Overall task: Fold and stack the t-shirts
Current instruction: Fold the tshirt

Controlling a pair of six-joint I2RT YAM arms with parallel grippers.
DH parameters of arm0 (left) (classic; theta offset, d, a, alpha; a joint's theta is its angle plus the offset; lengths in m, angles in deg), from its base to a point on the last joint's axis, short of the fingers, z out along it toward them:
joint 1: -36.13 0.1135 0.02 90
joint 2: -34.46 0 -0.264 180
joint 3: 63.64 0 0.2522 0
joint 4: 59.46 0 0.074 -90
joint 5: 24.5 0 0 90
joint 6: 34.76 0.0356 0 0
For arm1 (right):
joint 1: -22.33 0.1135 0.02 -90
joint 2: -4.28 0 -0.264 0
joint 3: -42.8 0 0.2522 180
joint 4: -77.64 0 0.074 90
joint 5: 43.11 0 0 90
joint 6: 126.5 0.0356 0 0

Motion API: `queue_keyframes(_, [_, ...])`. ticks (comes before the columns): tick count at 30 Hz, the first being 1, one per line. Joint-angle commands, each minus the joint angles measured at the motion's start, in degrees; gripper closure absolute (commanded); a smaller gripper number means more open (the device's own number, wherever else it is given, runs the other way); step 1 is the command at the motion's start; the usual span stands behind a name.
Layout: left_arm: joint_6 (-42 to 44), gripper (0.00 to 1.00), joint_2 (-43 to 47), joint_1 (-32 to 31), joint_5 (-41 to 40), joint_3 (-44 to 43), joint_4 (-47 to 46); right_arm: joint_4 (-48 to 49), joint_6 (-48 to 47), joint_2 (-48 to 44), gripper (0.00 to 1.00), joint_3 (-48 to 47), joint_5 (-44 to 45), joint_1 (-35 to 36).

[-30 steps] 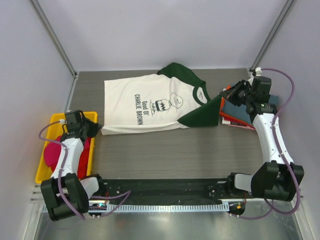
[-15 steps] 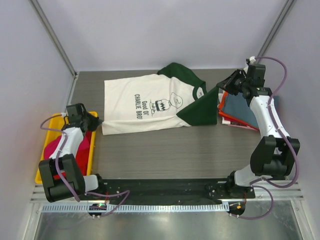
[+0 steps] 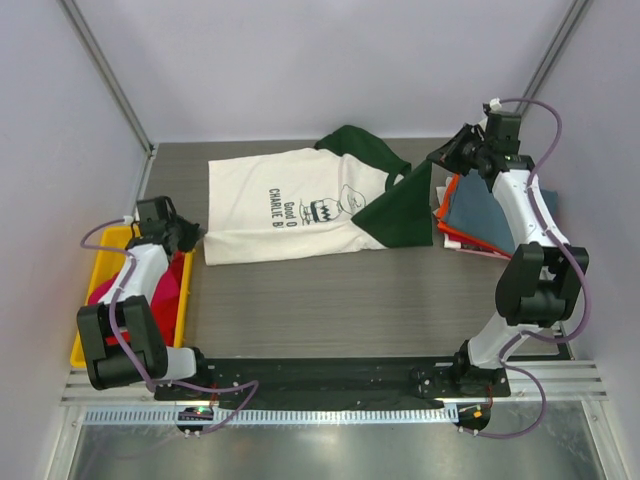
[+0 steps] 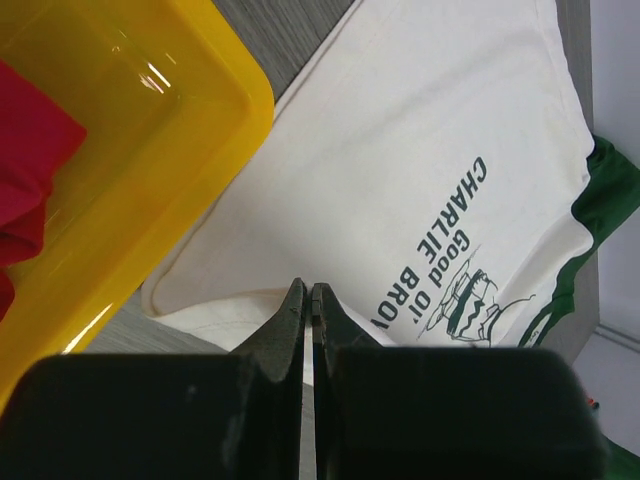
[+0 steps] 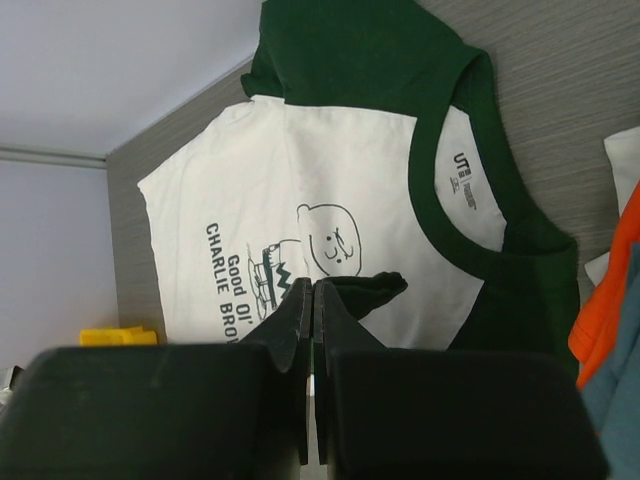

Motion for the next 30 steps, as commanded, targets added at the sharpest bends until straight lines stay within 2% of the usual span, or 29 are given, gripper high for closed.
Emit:
queue_keyframes(1, [-1.2,1.0,1.0,-0.1,-3.2,-2.5,-2.4,1.4,-0.8,0.6,0.99,-5.1,-0.5,0.1])
queue_keyframes(14, [-2.7,1.0,-3.5,-0.1,-2.2,-5.6,-3.9,-0.9,-0.3,7.2,0.99,-14.6,-0.9,0.9])
queue_keyframes(30, [-4.5,1.0,-12.7,-1.1,-1.8,-10.1,-6.8,-1.0,0.6,14.1,0.99,-20.0,-1.0,1.1])
